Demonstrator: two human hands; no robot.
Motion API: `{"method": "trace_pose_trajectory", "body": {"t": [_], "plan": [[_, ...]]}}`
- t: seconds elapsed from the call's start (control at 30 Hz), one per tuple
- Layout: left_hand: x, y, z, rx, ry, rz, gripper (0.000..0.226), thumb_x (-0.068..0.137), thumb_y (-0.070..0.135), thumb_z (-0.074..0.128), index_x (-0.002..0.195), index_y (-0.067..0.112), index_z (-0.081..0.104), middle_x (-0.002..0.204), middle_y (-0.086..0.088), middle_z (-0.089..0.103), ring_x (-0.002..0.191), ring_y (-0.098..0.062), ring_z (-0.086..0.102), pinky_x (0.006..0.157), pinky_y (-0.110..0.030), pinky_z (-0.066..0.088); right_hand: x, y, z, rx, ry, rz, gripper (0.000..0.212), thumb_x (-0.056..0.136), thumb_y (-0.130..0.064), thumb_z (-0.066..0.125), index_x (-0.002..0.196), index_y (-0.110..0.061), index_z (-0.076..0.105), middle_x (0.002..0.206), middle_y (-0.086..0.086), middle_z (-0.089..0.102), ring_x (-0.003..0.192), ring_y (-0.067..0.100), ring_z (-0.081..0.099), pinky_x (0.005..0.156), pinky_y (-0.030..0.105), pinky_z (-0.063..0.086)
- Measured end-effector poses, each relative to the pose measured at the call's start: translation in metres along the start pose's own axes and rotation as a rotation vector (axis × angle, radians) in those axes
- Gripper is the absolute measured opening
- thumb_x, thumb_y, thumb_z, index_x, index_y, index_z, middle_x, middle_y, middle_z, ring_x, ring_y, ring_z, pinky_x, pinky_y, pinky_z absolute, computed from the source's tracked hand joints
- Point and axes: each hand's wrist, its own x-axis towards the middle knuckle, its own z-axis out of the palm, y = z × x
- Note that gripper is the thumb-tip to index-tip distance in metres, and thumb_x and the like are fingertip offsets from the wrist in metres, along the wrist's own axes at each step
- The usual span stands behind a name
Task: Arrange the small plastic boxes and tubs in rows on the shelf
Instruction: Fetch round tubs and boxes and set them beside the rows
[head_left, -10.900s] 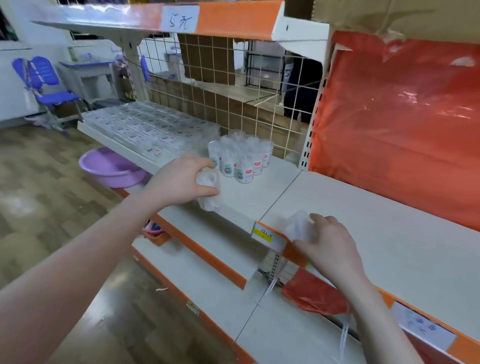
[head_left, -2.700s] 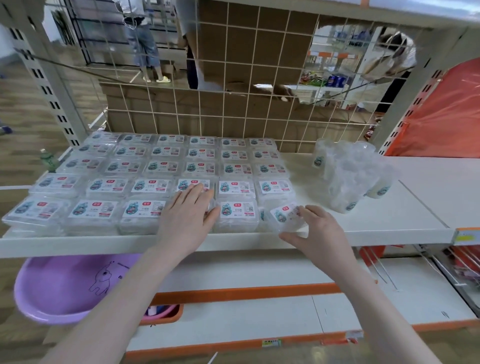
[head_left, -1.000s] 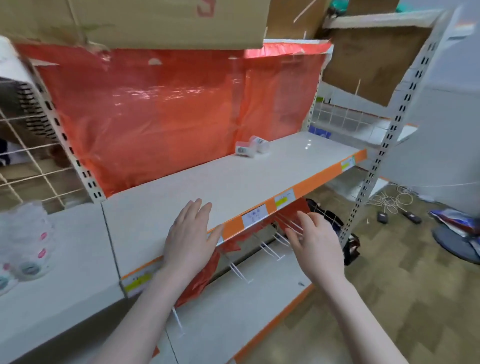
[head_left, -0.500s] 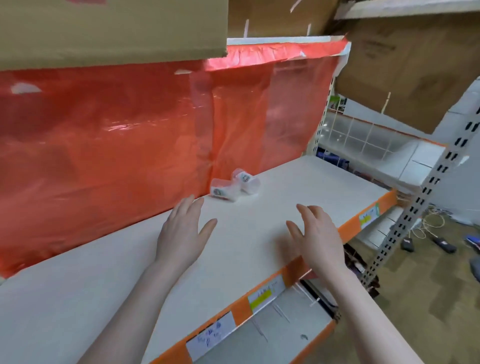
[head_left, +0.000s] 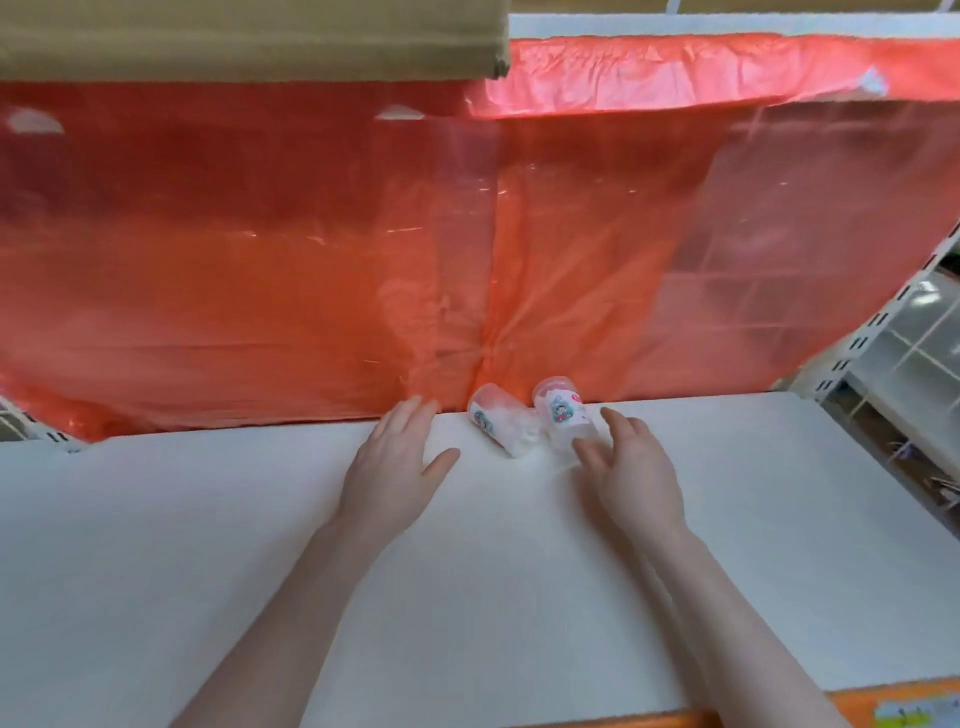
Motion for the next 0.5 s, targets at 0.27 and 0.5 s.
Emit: {"method": "trace_pose_trajectory", "body": {"t": [0.27,0.5], "plan": [[-0.004,0.005,0.020,0.027,-0.001,-0.149,0.060,0.094,0.042,0.049,0.147,0.019,0.030,0.156,0.001,0.021,0.142,-0.013,0.018,0.111,-0.026,0.018,0.035,0.001,0.017,0.097,-0.095,-0.022,0.042,0.082,-0.050,0.059,0.102,-0.014,0.053,0.098,0.007,0.059,0.095,0.028,0.054,0.068,0.034,0.036],[0.004,0.006,0.020,-0.019,-0.008,-0.143,0.059,0.095,0.040,0.049,0.146,0.020,0.030,0.154,0.004,0.025,0.141,-0.012,0.022,0.108,-0.024,0.020,0.036,0.003,0.013,0.150,-0.105,-0.005,0.039,0.080,-0.043,0.064,0.105,-0.015,0.056,0.096,0.007,0.061,0.092,0.029,0.056,0.072,0.036,0.041]]}}
